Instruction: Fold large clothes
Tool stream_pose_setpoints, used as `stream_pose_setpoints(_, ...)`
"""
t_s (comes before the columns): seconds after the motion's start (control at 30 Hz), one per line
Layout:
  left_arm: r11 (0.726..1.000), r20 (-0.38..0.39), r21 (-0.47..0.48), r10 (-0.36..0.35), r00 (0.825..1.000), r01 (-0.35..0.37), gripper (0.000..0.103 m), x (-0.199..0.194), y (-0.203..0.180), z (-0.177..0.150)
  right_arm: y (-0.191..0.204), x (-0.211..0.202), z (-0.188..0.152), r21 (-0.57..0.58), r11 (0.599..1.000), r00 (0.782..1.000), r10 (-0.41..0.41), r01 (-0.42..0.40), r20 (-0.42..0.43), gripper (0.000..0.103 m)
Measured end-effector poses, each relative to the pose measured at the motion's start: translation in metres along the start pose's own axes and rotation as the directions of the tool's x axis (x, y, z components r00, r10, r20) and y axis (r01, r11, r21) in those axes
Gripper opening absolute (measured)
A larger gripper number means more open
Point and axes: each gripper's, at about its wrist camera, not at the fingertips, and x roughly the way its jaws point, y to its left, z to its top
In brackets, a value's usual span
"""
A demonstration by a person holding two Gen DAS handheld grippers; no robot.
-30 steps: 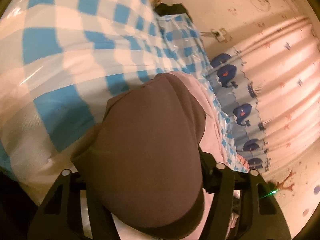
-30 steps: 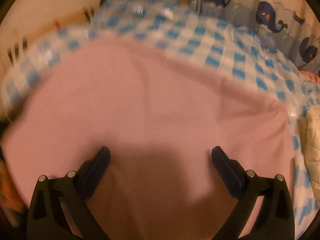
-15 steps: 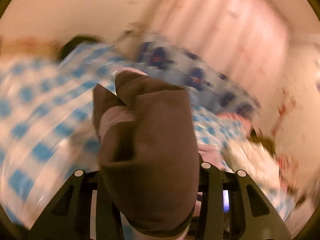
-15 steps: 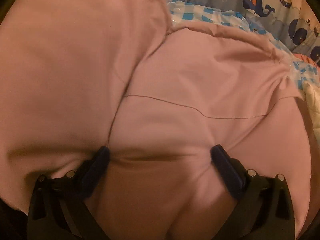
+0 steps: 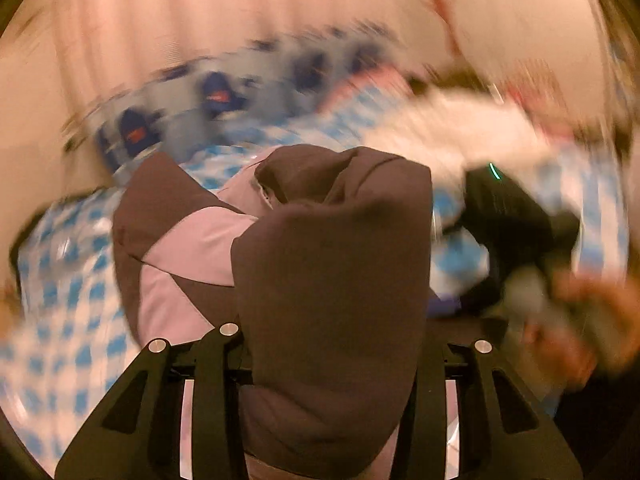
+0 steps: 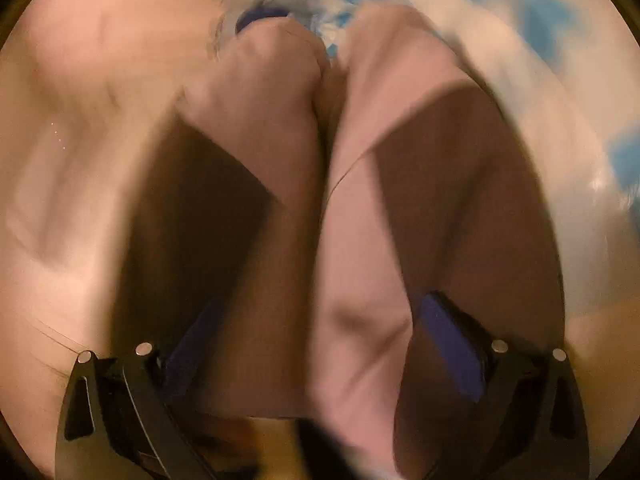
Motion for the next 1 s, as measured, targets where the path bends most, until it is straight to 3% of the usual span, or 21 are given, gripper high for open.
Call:
stream_pose_setpoints(0.03, 0.999, -0.025, 0.054, -0.006, 1.000, 0.007, 0.039, 0.009, -0.017, 0.001, -0.005, -0.015, 0.005, 0.041, 0.997, 0.998, 0.065, -0.066, 0.028, 0.096)
stream_pose_setpoints(0.17, 0.951, -0.098, 0.309, 0.036, 0.995, -0.004, 0.047, 0.040, -0.081, -0.005, 0.034, -0.061, 0.017, -0.119, 0.993, 0.993, 0.035, -0.022, 0.110, 0.097)
stream_pose_setpoints(0.27, 0.908, -0.120, 0.419, 0.063, 0.991, -0.008, 0.050, 0.048, -0.108, -0.011, 0.083, -0.060, 0.023, -0.288, 0.951, 0.992, -0.088, 0.112, 0.094, 0.096)
stream_pose_setpoints(0.3, 0.903, -0.122, 0.429, 0.064, 0.991, -0.006, 0.050, 0.048, -0.111, -0.013, 0.111, -0.051, 0.033, -0.401, 0.886, 0.973, -0.201, 0.230, 0.115, 0.096)
stream_pose_setpoints(0.37, 0.907, -0.137, 0.421, 0.049, 0.989, 0.013, 0.051, 0.049, -0.110, -0.014, 0.163, -0.015, 0.024, -0.602, 0.668, 0.891, -0.412, 0.437, 0.189, 0.096)
stream_pose_setpoints(0.43, 0.907, -0.145, 0.421, 0.046, 0.988, 0.020, 0.051, 0.048, -0.112, -0.014, 0.189, 0.023, 0.017, -0.690, 0.479, 0.802, -0.540, 0.543, 0.256, 0.096)
stream_pose_setpoints(0.47, 0.905, -0.147, 0.425, 0.049, 0.988, 0.018, 0.052, 0.049, -0.113, -0.014, 0.196, 0.043, 0.021, -0.706, 0.418, 0.763, -0.586, 0.572, 0.272, 0.096)
stream_pose_setpoints(0.53, 0.899, -0.142, 0.438, 0.062, 0.988, 0.006, 0.053, 0.050, -0.116, -0.015, 0.192, 0.075, 0.024, -0.727, 0.366, 0.727, -0.635, 0.581, 0.261, 0.096)
stream_pose_setpoints(0.57, 0.898, -0.136, 0.441, 0.068, 0.988, -0.001, 0.054, 0.051, -0.111, -0.014, 0.177, 0.091, 0.026, -0.733, 0.314, 0.679, -0.684, 0.603, 0.266, 0.096)
stream_pose_setpoints(0.6, 0.897, -0.125, 0.441, 0.077, 0.989, -0.014, 0.055, 0.049, -0.112, -0.016, 0.160, 0.107, 0.040, -0.725, 0.244, 0.607, -0.740, 0.644, 0.290, 0.096)
stream_pose_setpoints(0.63, 0.896, -0.113, 0.442, 0.090, 0.990, -0.031, 0.059, 0.051, -0.108, -0.015, 0.130, 0.117, 0.053, -0.711, 0.269, 0.588, -0.770, 0.649, 0.246, 0.098)
stream_pose_setpoints(0.67, 0.893, -0.100, 0.447, 0.105, 0.989, -0.050, 0.060, 0.048, -0.108, -0.016, 0.100, 0.116, 0.067, -0.674, 0.369, 0.616, -0.771, 0.640, 0.161, 0.098)
stream_pose_setpoints(0.73, 0.892, -0.091, 0.450, 0.090, 0.992, -0.040, 0.061, 0.034, -0.106, -0.018, 0.072, 0.091, 0.062, -0.638, 0.453, 0.663, -0.738, 0.623, 0.123, 0.098)
stream_pose_setpoints(0.77, 0.907, -0.095, 0.420, 0.052, 0.994, -0.008, 0.060, 0.022, -0.101, -0.017, 0.068, 0.085, 0.061, -0.631, 0.470, 0.677, -0.725, 0.618, 0.124, 0.098)
stream_pose_setpoints(0.83, 0.946, -0.096, 0.316, -0.041, 0.995, 0.070, 0.060, -0.009, -0.083, -0.013, 0.064, 0.078, 0.059, -0.628, 0.476, 0.686, -0.716, 0.616, 0.131, 0.098)
stream_pose_setpoints(0.9, 0.975, -0.036, 0.122, -0.182, 0.983, 0.185, 0.061, -0.049, -0.044, -0.004, 0.063, 0.074, 0.056, -0.626, 0.478, 0.690, -0.711, 0.617, 0.137, 0.098)
stream_pose_setpoints(0.97, 0.975, 0.050, -0.050, -0.215, 0.975, 0.217, 0.062, -0.071, 0.002, 0.005, 0.064, 0.070, 0.050, -0.623, 0.480, 0.697, -0.701, 0.618, 0.152, 0.098)
stream_pose_setpoints(1.0, 0.963, 0.112, -0.168, -0.195, 0.974, 0.212, 0.068, -0.078, 0.036, 0.014, 0.062, 0.073, 0.053, -0.623, 0.479, 0.700, -0.696, 0.618, 0.160, 0.098)
